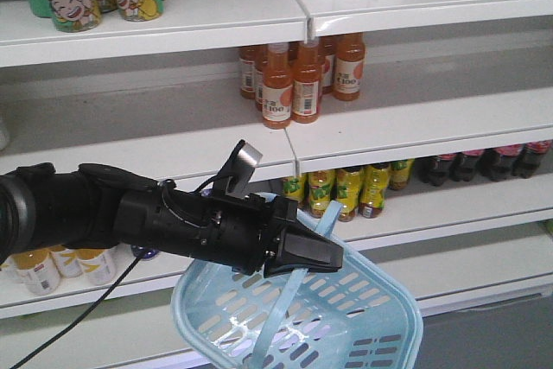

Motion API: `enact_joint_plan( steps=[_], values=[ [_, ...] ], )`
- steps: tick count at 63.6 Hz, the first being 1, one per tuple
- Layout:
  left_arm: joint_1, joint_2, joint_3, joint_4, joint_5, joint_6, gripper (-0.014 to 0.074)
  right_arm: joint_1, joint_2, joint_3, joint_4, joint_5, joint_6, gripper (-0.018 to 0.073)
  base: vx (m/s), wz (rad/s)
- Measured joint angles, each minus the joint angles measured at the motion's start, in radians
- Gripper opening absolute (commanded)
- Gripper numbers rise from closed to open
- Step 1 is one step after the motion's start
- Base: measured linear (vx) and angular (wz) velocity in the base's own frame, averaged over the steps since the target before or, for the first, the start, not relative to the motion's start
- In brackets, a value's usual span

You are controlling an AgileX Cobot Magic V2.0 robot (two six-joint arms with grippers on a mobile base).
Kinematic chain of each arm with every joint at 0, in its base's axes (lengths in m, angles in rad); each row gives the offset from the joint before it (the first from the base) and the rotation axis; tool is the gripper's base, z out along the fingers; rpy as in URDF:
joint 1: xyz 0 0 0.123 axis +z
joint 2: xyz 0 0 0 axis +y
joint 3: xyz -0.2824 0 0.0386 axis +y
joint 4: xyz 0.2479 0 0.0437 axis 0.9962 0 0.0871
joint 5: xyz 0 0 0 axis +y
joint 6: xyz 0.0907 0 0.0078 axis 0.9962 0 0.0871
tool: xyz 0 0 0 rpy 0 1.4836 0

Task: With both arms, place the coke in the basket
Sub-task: 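Turn the base away from the shelf holding the basket in the left gripper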

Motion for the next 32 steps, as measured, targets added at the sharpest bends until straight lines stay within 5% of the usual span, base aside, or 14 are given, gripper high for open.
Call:
enact_joint_plan(
  steps=[32],
  values=[
    [0.000, 0.000, 0.000, 0.000, -0.001, 0.000, -0.0007, 0.000, 0.000, 0.000, 0.000, 0.000, 0.000, -0.0010, -0.09, -0.36]
  ],
)
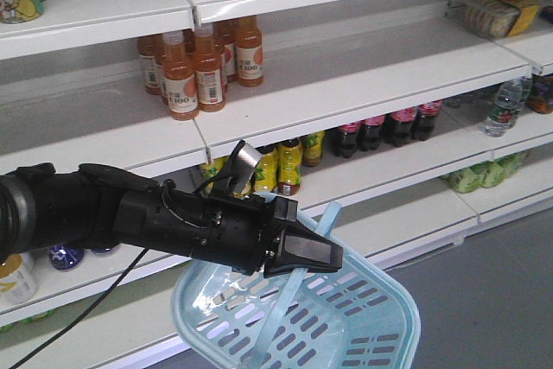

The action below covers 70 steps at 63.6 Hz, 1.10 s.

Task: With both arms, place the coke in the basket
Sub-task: 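Turn the base away from the shelf holding the basket in the left gripper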

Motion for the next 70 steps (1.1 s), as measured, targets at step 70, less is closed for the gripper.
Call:
enact_joint_plan(
  steps=[70],
  values=[
    [0.000, 0.000, 0.000, 0.000, 0.000, 0.000, -0.0006, 0.000, 0.000, 0.000, 0.000, 0.000, 0.000, -0.0010, -0.08, -0.36]
  ],
)
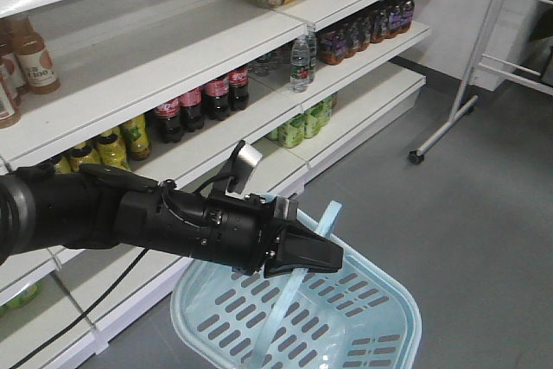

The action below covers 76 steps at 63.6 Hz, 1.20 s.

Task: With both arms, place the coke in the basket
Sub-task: 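Turn the base away from the shelf holding the basket in the left gripper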

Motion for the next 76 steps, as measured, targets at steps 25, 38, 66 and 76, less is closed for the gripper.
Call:
enact_joint_plan(
  steps=[25, 38, 66, 76],
  values=[
    [0.000, 0.000, 0.000, 0.000, 0.000, 0.000, -0.0006, 0.000, 0.000, 0.000, 0.000, 0.000, 0.000, -0.0010, -0.03, -0.35],
    [0.000, 0.000, 0.000, 0.000, 0.000, 0.000, -0.0006, 0.000, 0.000, 0.000, 0.000, 0.000, 0.000, -0.0010, -0.02, -0.34],
    [0.000, 0.000, 0.000, 0.000, 0.000, 0.000, -0.0006, 0.000, 0.000, 0.000, 0.000, 0.000, 0.000, -0.0010, -0.02, -0.36],
    [0.000, 0.000, 0.000, 0.000, 0.000, 0.000, -0.0006, 0.000, 0.000, 0.000, 0.000, 0.000, 0.000, -0.0010, -0.01, -0.35]
  ],
)
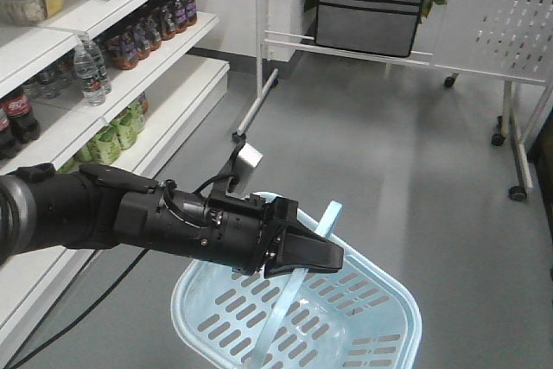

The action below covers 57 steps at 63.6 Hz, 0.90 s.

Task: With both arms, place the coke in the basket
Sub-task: 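Turn the base away from the shelf holding the basket in the left gripper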

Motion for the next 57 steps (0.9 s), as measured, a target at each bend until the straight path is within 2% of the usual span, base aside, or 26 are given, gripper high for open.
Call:
enact_joint_plan(
  steps=[57],
  values=[
    [0.000, 0.000, 0.000, 0.000, 0.000, 0.000, -0.0006, 0.000, 0.000, 0.000, 0.000, 0.000, 0.000, -0.0010, 0.01, -0.24]
  ],
)
